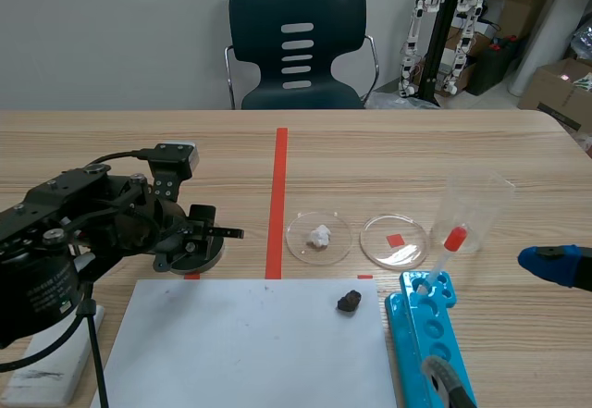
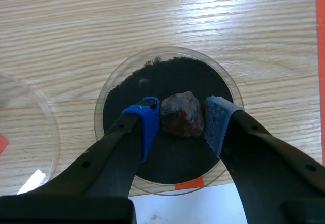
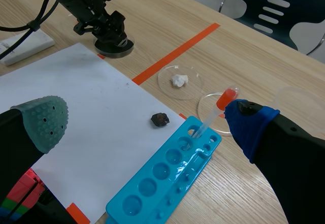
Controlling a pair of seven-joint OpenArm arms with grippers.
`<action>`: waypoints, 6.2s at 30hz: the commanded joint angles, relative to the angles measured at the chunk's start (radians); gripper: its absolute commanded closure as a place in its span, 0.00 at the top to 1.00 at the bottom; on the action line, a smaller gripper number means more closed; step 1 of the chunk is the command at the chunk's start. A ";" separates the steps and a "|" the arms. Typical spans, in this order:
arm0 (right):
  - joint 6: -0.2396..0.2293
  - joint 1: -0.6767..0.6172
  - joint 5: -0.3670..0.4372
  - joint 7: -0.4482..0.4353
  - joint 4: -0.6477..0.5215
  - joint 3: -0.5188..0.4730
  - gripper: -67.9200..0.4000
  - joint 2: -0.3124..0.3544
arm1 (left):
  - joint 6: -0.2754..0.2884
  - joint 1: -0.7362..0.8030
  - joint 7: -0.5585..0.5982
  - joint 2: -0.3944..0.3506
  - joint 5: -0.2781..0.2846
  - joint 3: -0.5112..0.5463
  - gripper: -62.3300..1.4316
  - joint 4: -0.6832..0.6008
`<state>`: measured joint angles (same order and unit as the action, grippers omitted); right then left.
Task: Lower the mineral onto the iron filings and hold still
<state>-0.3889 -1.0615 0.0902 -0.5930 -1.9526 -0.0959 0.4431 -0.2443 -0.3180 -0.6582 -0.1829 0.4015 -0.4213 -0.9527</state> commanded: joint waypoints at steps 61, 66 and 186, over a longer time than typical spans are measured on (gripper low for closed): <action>0.000 0.000 0.010 -0.014 -0.012 -0.001 0.96 0.000 | -0.003 0.127 0.082 -0.043 -0.032 0.066 0.20 -0.298; 0.000 0.000 0.010 -0.014 -0.012 -0.001 0.96 0.000 | 0.033 0.278 0.224 -0.098 -0.031 0.102 0.20 -0.520; 0.000 0.000 0.010 -0.014 -0.012 -0.001 0.96 0.000 | 0.240 1.077 0.695 -0.333 -0.291 0.100 0.20 -1.122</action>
<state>-0.3889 -1.0615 0.0902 -0.5930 -1.9526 -0.0959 0.4431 -0.0025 0.7639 0.0128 -0.5259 0.1085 -0.3222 -2.0659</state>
